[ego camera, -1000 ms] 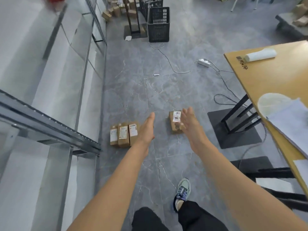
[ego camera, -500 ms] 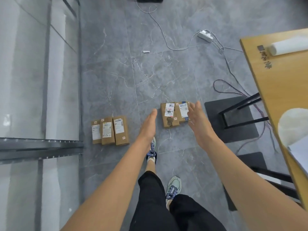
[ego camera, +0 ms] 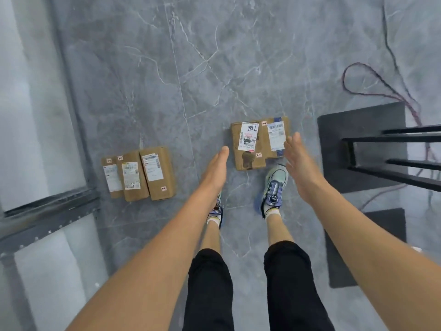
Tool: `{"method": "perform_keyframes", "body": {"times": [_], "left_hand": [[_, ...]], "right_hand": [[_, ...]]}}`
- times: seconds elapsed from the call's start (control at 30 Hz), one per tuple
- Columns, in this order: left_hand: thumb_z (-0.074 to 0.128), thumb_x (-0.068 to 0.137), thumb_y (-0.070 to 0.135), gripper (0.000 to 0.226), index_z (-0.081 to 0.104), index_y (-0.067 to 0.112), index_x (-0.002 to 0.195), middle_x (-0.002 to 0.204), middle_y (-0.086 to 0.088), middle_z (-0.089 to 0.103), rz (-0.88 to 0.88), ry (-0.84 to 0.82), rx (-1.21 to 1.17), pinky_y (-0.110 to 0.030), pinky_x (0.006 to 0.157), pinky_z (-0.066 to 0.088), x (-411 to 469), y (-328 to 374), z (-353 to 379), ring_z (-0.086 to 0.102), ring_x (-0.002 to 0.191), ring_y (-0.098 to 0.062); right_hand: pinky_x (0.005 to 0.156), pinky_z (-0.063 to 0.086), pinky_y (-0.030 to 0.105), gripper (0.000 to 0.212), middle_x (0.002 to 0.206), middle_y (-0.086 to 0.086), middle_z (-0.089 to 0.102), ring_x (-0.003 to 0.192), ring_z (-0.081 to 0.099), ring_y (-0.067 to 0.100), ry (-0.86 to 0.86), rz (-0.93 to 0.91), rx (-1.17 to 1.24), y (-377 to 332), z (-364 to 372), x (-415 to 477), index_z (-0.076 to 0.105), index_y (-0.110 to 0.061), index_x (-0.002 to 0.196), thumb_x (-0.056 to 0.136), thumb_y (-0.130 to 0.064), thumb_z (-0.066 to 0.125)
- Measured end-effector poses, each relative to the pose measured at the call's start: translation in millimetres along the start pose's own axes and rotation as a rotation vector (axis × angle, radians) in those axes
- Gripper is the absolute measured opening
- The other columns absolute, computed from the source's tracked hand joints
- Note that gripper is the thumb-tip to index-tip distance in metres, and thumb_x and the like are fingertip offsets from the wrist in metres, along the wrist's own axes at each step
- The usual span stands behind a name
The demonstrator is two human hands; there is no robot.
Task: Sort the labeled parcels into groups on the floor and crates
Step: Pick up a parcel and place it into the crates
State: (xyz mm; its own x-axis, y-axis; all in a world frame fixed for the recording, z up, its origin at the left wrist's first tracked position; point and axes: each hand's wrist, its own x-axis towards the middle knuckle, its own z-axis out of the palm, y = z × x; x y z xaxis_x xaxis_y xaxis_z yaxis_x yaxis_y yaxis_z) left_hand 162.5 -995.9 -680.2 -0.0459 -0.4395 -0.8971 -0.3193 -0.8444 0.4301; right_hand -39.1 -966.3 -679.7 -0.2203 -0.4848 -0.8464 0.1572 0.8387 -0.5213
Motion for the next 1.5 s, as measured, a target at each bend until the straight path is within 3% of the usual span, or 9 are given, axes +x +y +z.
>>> {"method": "perform_keyframes", "body": {"times": [0.1, 0.23, 0.37, 0.6, 0.7, 0.8, 1.07, 1.33, 1.5], "left_hand": [[0.031, 0.105, 0.063, 0.067, 0.028, 0.027, 0.161, 0.167, 0.006, 0.031, -0.081, 0.02, -0.036, -0.048, 0.125, 0.024, 71, -13, 23, 0.03, 0.152, -0.013], [0.029, 0.109, 0.054, 0.058, 0.033, 0.025, 0.159, 0.159, 0.006, 0.04, -0.128, 0.042, -0.077, -0.033, 0.114, 0.032, 159, -36, 57, 0.041, 0.136, -0.006], [0.024, 0.11, 0.053, 0.056, 0.033, 0.026, 0.159, 0.154, 0.008, 0.043, -0.143, 0.036, -0.095, -0.027, 0.101, 0.028, 222, -53, 83, 0.039, 0.129, -0.003], [0.02, 0.106, 0.065, 0.065, 0.025, 0.033, 0.162, 0.165, 0.008, 0.031, -0.212, 0.039, -0.132, -0.033, 0.108, 0.031, 290, -79, 94, 0.03, 0.149, -0.015], [0.017, 0.11, 0.056, 0.055, 0.049, 0.032, 0.148, 0.14, 0.012, 0.057, -0.204, 0.005, -0.114, -0.013, 0.067, 0.036, 298, -79, 95, 0.053, 0.095, 0.01], [0.019, 0.11, 0.056, 0.043, 0.059, 0.041, 0.109, 0.097, 0.024, 0.066, -0.206, 0.007, -0.117, -0.011, 0.061, 0.041, 302, -79, 96, 0.057, 0.061, 0.016], [0.024, 0.108, 0.059, 0.038, 0.058, 0.05, 0.095, 0.086, 0.032, 0.062, -0.175, 0.028, -0.241, -0.015, 0.07, 0.038, 264, -62, 76, 0.056, 0.078, 0.016], [0.021, 0.111, 0.046, 0.034, 0.05, 0.048, 0.094, 0.068, 0.041, 0.06, 0.075, 0.127, -0.309, 0.004, 0.057, 0.04, 144, 44, 46, 0.055, 0.063, 0.029], [0.024, 0.107, 0.057, 0.022, 0.046, 0.057, 0.11, 0.085, 0.053, 0.06, 0.253, 0.162, -0.351, -0.025, 0.107, 0.031, 60, 112, 27, 0.051, 0.092, 0.028]], "right_hand": [[0.103, 0.037, 0.024, 0.035, 0.101, -0.037, 0.062, 0.093, 0.056, -0.021, -0.029, 0.047, -0.028, 22, -1, 83, 0.059, -0.055, 0.104, 0.108, -0.063, 0.025], [0.121, 0.028, 0.034, 0.06, 0.137, -0.024, 0.054, 0.125, 0.048, -0.003, -0.043, 0.109, -0.07, 63, -4, 183, 0.047, -0.038, 0.152, 0.104, -0.07, 0.027], [0.121, 0.026, 0.035, 0.071, 0.167, -0.009, 0.034, 0.15, 0.034, 0.01, -0.071, 0.183, -0.079, 104, 4, 246, 0.027, -0.032, 0.164, 0.104, -0.07, 0.027], [0.109, 0.038, 0.035, 0.041, 0.114, -0.03, 0.064, 0.1, 0.058, -0.008, -0.059, 0.206, -0.081, 144, 16, 299, 0.056, -0.053, 0.127, 0.104, -0.071, 0.027], [0.115, 0.036, 0.039, 0.062, 0.14, -0.012, 0.062, 0.12, 0.055, 0.008, -0.047, 0.241, -0.091, 146, 19, 312, 0.048, -0.037, 0.151, 0.103, -0.071, 0.03], [0.116, 0.032, 0.041, 0.068, 0.155, -0.003, 0.053, 0.142, 0.047, 0.018, -0.067, 0.284, -0.096, 140, 24, 315, 0.045, -0.03, 0.155, 0.104, -0.07, 0.026], [0.118, 0.031, 0.044, 0.074, 0.158, -0.011, 0.047, 0.143, 0.042, 0.013, -0.036, 0.234, -0.043, 111, 31, 280, 0.043, -0.04, 0.156, 0.097, -0.081, 0.025], [0.107, 0.039, 0.033, 0.064, 0.126, -0.017, 0.072, 0.119, 0.062, 0.001, -0.085, 0.05, 0.03, 4, 36, 178, 0.065, -0.044, 0.132, 0.101, -0.076, 0.019], [0.119, 0.037, 0.046, 0.067, 0.139, -0.012, 0.067, 0.132, 0.058, 0.012, -0.115, -0.147, 0.082, -98, 23, 90, 0.058, -0.04, 0.143, 0.1, -0.077, 0.021]]}}
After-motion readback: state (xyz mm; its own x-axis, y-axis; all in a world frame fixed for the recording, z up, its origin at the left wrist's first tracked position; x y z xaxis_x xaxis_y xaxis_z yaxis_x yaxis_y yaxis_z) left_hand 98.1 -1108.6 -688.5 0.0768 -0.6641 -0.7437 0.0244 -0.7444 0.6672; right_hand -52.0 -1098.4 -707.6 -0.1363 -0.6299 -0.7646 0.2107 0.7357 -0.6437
